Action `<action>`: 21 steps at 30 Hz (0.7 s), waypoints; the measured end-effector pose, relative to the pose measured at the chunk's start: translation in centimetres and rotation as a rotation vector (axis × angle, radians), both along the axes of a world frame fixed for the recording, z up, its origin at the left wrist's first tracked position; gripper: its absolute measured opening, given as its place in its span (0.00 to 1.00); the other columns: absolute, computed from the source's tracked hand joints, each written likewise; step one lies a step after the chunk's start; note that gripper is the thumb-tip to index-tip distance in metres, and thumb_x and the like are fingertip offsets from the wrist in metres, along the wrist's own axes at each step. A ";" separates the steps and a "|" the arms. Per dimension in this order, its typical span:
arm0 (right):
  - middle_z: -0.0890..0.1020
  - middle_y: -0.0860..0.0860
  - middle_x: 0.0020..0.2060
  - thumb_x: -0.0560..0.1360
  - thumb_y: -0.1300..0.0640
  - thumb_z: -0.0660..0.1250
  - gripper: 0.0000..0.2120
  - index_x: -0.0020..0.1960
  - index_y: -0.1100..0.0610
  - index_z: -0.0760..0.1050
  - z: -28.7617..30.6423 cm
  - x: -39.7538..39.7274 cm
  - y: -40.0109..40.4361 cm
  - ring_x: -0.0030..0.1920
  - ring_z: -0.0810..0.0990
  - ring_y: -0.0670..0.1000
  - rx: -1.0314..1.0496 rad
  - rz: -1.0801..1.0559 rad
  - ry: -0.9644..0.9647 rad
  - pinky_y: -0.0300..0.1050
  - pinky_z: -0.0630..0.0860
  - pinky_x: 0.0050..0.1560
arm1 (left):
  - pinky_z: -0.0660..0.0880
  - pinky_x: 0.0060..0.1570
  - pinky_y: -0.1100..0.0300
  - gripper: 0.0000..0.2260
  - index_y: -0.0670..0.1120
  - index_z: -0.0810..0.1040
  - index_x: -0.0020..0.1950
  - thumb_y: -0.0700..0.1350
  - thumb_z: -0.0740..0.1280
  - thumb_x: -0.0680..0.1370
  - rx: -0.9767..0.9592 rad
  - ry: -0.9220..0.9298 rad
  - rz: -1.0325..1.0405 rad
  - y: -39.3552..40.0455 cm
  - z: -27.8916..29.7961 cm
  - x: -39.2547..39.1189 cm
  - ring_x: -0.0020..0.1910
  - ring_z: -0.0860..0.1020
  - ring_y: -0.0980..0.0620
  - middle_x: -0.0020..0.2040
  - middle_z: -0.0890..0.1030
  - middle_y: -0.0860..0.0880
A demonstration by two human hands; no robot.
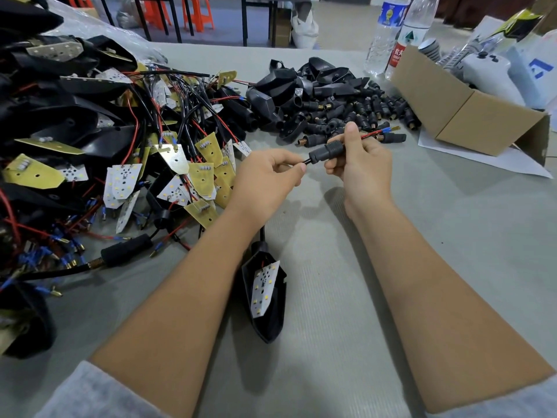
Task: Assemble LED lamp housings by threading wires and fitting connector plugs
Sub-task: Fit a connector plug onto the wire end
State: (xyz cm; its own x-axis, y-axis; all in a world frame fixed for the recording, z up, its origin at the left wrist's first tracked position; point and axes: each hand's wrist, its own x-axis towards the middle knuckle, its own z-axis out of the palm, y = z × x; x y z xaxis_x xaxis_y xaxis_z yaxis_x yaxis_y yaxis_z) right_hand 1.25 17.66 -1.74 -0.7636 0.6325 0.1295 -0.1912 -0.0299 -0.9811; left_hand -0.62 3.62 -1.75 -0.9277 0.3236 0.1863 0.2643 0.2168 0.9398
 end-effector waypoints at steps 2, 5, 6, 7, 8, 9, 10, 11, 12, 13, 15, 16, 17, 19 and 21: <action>0.80 0.50 0.26 0.82 0.52 0.61 0.16 0.39 0.56 0.77 0.1 0.1 0.0 0.26 0.76 0.47 0.034 0.023 0.014 0.40 0.75 0.32 | 0.68 0.31 0.69 0.08 0.55 0.81 0.41 0.43 0.69 0.78 -0.016 -0.002 0.012 0.0 -0.1 -0.1 0.29 0.72 0.61 0.32 0.80 0.54; 0.81 0.51 0.29 0.83 0.54 0.60 0.14 0.42 0.58 0.77 0.2 0.2 -0.1 0.27 0.76 0.48 0.063 0.151 0.041 0.42 0.77 0.33 | 0.67 0.30 0.68 0.08 0.55 0.81 0.41 0.44 0.69 0.78 -0.024 -0.006 0.026 0.0 -0.2 -0.1 0.27 0.70 0.62 0.34 0.81 0.52; 0.81 0.52 0.30 0.83 0.54 0.60 0.13 0.44 0.58 0.77 0.2 0.3 -0.1 0.28 0.77 0.48 0.062 0.218 0.047 0.42 0.77 0.34 | 0.68 0.31 0.68 0.08 0.55 0.81 0.42 0.44 0.69 0.78 -0.027 -0.007 0.025 0.0 -0.2 -0.2 0.29 0.72 0.61 0.34 0.81 0.52; 0.80 0.53 0.31 0.83 0.55 0.59 0.12 0.45 0.59 0.76 0.2 0.3 -0.2 0.28 0.77 0.49 0.061 0.281 0.052 0.42 0.77 0.34 | 0.69 0.33 0.67 0.07 0.55 0.81 0.42 0.44 0.68 0.78 -0.031 -0.010 0.024 0.0 -0.3 -0.2 0.31 0.73 0.60 0.35 0.81 0.52; 0.80 0.55 0.33 0.83 0.55 0.58 0.12 0.46 0.58 0.75 0.2 0.4 -0.3 0.29 0.78 0.50 0.061 0.328 0.053 0.43 0.77 0.34 | 0.69 0.33 0.67 0.06 0.54 0.81 0.43 0.44 0.68 0.78 -0.035 -0.015 0.026 0.0 -0.3 -0.2 0.32 0.74 0.59 0.34 0.81 0.52; 0.79 0.56 0.34 0.83 0.55 0.58 0.12 0.46 0.58 0.75 0.2 0.4 -0.3 0.29 0.78 0.50 0.063 0.356 0.049 0.43 0.77 0.34 | 0.69 0.33 0.68 0.06 0.53 0.82 0.44 0.44 0.68 0.78 -0.036 -0.021 0.030 0.0 -0.3 -0.3 0.33 0.74 0.58 0.34 0.80 0.52; 0.79 0.57 0.35 0.84 0.54 0.57 0.12 0.46 0.57 0.75 0.3 0.4 -0.4 0.29 0.78 0.50 0.063 0.367 0.041 0.43 0.77 0.34 | 0.68 0.32 0.69 0.05 0.52 0.82 0.44 0.43 0.68 0.78 -0.034 -0.025 0.034 0.0 -0.3 -0.3 0.33 0.74 0.57 0.34 0.80 0.52; 0.80 0.58 0.36 0.84 0.54 0.57 0.12 0.46 0.57 0.75 0.2 0.4 -0.3 0.29 0.78 0.50 0.058 0.368 0.031 0.42 0.77 0.34 | 0.68 0.32 0.70 0.05 0.51 0.82 0.44 0.43 0.68 0.78 -0.033 -0.027 0.037 0.0 -0.3 -0.3 0.33 0.74 0.57 0.34 0.80 0.52; 0.80 0.57 0.36 0.84 0.54 0.57 0.12 0.46 0.57 0.76 0.2 0.4 -0.3 0.29 0.78 0.50 0.048 0.363 0.021 0.42 0.77 0.34 | 0.68 0.31 0.70 0.05 0.51 0.82 0.44 0.43 0.68 0.78 -0.031 -0.028 0.038 0.0 -0.3 -0.3 0.33 0.74 0.57 0.34 0.80 0.52; 0.81 0.56 0.36 0.83 0.54 0.57 0.12 0.46 0.57 0.76 0.2 0.3 -0.3 0.29 0.78 0.50 0.036 0.358 0.013 0.42 0.77 0.34 | 0.68 0.31 0.71 0.06 0.51 0.81 0.44 0.43 0.67 0.77 -0.028 -0.027 0.037 0.0 -0.2 -0.2 0.33 0.74 0.57 0.34 0.81 0.51; 0.82 0.54 0.34 0.83 0.53 0.57 0.12 0.47 0.57 0.76 0.2 0.3 -0.3 0.29 0.78 0.50 0.012 0.365 0.006 0.41 0.77 0.34 | 0.68 0.31 0.71 0.08 0.52 0.81 0.42 0.41 0.65 0.77 -0.019 -0.021 0.039 0.0 -0.1 -0.1 0.32 0.73 0.60 0.34 0.81 0.53; 0.82 0.54 0.34 0.83 0.53 0.57 0.13 0.47 0.57 0.76 0.2 0.3 -0.3 0.29 0.78 0.50 -0.001 0.381 0.004 0.41 0.77 0.34 | 0.67 0.30 0.70 0.09 0.52 0.80 0.42 0.40 0.64 0.76 -0.014 -0.019 0.046 0.0 -0.1 -0.1 0.29 0.71 0.61 0.33 0.81 0.54; 0.82 0.53 0.34 0.84 0.52 0.57 0.13 0.48 0.57 0.76 0.3 0.3 -0.3 0.29 0.78 0.49 -0.020 0.401 0.002 0.41 0.78 0.35 | 0.67 0.28 0.69 0.10 0.52 0.80 0.41 0.39 0.63 0.76 -0.003 -0.021 0.056 0.0 0.0 -0.1 0.27 0.70 0.62 0.31 0.80 0.56; 0.82 0.54 0.35 0.84 0.51 0.57 0.14 0.50 0.58 0.76 0.3 0.3 -0.4 0.30 0.79 0.49 -0.080 0.443 -0.001 0.41 0.77 0.35 | 0.66 0.29 0.67 0.10 0.51 0.78 0.41 0.38 0.62 0.76 0.032 -0.035 0.073 0.0 0.0 -0.1 0.24 0.68 0.62 0.29 0.79 0.57; 0.82 0.54 0.36 0.83 0.50 0.57 0.14 0.52 0.58 0.76 0.4 0.3 -0.6 0.31 0.79 0.49 -0.123 0.464 -0.005 0.41 0.77 0.36 | 0.66 0.30 0.66 0.08 0.51 0.75 0.44 0.38 0.62 0.76 0.076 -0.045 0.071 0.1 0.1 0.1 0.24 0.68 0.63 0.30 0.80 0.56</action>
